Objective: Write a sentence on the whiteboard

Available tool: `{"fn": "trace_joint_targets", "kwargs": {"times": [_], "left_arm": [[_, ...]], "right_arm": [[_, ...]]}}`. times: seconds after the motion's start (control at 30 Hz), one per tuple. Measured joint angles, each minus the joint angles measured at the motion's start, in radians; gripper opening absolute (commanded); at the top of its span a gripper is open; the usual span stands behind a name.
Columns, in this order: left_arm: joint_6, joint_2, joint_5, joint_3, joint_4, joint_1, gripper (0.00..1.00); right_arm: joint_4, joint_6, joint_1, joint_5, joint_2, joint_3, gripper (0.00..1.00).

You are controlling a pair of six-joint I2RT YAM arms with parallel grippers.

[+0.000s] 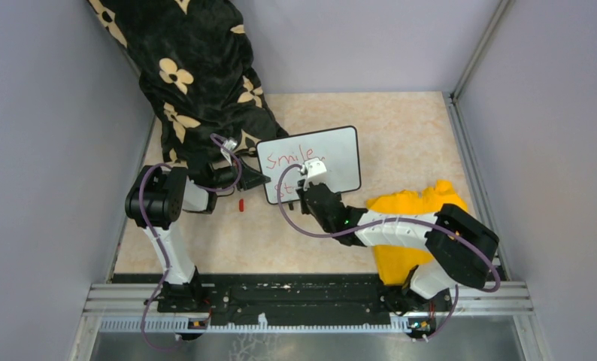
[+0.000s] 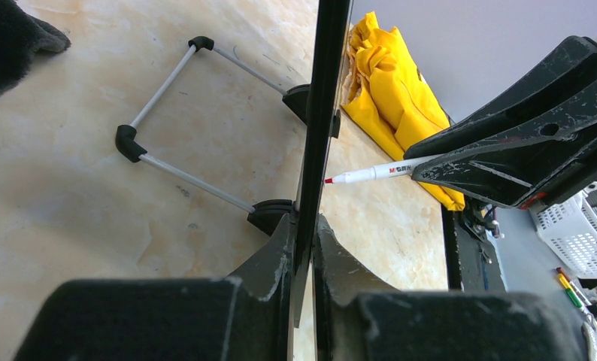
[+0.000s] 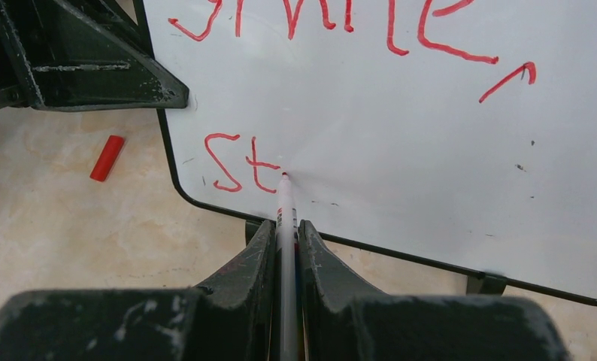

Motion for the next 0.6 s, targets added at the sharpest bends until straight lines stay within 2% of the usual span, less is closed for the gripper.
{"fn": "trace_joint_targets", "kwargs": {"times": [0.17, 0.6], "left_arm": [[0.0, 0.0, 0.0, 0.0, 0.0, 0.0, 0.0], [0.0, 0.0, 0.0, 0.0, 0.0, 0.0, 0.0]], "right_arm": [[0.007, -0.002, -0.006, -0.005, -0.048, -0.041, 0.0], [0.018, -0.003, -0.006, 0.025, -0.047, -0.039, 0.0]]}}
